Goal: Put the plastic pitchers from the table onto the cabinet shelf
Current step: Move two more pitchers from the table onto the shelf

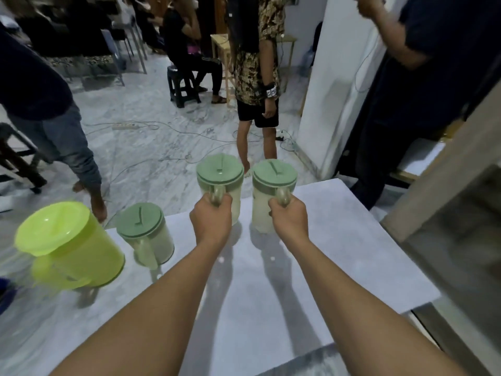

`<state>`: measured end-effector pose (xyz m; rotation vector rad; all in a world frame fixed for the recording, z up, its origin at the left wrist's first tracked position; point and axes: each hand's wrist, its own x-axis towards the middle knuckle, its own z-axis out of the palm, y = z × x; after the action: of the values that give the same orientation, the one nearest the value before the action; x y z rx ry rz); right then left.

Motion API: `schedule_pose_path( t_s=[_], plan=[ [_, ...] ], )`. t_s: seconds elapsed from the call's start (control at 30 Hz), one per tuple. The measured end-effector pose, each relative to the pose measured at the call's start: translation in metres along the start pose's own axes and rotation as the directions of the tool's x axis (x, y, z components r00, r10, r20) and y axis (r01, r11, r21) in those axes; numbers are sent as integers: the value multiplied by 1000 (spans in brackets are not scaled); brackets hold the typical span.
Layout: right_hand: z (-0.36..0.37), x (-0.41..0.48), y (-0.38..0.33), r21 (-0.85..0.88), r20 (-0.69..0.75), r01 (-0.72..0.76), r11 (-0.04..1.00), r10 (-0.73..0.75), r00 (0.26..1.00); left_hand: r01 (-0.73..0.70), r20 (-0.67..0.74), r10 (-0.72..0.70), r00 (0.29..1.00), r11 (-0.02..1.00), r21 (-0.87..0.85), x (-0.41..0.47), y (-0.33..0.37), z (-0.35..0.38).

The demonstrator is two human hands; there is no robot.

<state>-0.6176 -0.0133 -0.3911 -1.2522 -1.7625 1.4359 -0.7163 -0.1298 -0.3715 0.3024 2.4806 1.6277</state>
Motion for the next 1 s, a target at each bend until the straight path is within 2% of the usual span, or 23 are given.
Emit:
schedule_pose_path(
  t_s=[0.1,0.23,0.43,0.7,1.0],
  plan=[
    [-38,-22,-18,15,-60,16,1000,-15,998,-49,68,52,996,998,-38,-16,27,-4],
    [-101,-69,-44,46,-237,30,998,-18,971,-156,200,175,964,982,-106,-59,71,-7],
    [-197,-160,-67,62,-494,65,996,-26,869,-261,352,327,877,939,-224,-149,131,-5],
    [-324,-298,-66,41,-762,55,998,-4,648,-343,577,510,638,859,-380,-305,179,-1],
    [-459,-437,-65,4,-915,29,1000,-8,404,-346,634,644,428,765,-543,-473,235,3]
  ],
)
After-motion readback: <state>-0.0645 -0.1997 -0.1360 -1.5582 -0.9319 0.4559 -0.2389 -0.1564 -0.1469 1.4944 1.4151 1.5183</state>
